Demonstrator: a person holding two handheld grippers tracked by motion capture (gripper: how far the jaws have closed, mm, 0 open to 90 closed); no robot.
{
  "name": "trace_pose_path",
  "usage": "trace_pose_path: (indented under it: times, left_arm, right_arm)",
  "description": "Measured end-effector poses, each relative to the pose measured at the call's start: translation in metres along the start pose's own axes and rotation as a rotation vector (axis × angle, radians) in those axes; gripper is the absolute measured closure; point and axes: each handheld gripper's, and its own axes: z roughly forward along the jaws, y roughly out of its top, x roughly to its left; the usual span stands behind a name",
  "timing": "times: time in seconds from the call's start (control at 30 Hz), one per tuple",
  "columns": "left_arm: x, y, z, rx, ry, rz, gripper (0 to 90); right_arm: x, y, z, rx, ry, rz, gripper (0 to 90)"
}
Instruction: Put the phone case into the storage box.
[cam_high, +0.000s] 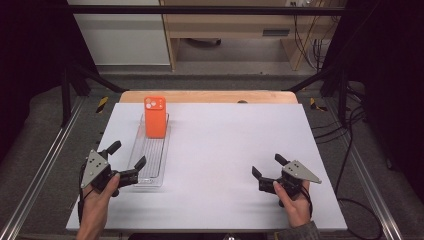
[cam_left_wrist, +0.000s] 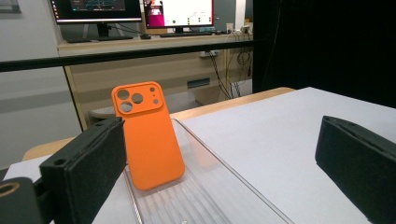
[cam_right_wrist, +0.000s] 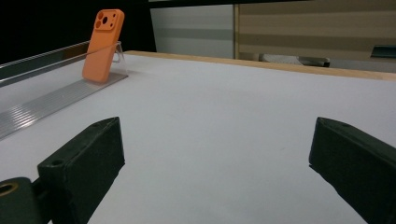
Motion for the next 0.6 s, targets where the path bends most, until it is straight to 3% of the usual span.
trace_pose_path:
  times: [0.6]
  left_arm:
    - [0.002, -0.017, -0.002, 0.016, 0.004, 0.015, 1.9]
  right_arm:
    - [0.0, 0.0, 0.0, 0.003, 0.0, -0.004, 3.4]
